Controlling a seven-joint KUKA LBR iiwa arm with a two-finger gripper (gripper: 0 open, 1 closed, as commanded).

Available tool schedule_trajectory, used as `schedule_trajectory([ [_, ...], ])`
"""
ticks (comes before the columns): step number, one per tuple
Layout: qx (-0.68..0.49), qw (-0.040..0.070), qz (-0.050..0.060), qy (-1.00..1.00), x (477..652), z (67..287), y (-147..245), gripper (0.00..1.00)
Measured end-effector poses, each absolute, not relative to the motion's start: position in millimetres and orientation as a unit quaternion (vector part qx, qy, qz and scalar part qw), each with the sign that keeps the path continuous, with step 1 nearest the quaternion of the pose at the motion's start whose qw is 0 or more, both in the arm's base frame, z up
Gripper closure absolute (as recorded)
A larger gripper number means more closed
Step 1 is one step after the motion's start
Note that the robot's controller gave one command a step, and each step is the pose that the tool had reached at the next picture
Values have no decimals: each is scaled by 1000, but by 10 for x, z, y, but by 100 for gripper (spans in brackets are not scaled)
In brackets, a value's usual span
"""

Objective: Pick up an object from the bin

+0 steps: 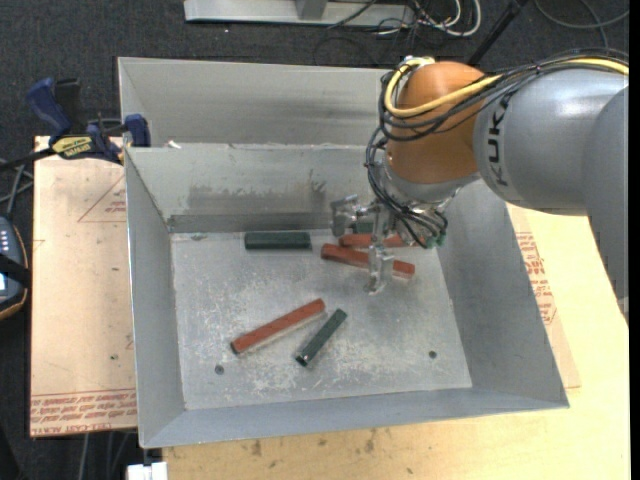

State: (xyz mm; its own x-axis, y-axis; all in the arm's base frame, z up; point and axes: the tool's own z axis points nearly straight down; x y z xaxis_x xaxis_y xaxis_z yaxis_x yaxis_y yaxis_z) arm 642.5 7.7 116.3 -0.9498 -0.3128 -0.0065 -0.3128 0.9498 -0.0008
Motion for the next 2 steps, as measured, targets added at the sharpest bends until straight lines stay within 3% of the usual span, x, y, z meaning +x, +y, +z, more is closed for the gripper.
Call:
schedule_trajectory([
  [1, -8, 3, 1, 1000, 6392, 727, 106, 100],
  [2, -8, 3, 1, 1000, 6392, 727, 106, 100],
])
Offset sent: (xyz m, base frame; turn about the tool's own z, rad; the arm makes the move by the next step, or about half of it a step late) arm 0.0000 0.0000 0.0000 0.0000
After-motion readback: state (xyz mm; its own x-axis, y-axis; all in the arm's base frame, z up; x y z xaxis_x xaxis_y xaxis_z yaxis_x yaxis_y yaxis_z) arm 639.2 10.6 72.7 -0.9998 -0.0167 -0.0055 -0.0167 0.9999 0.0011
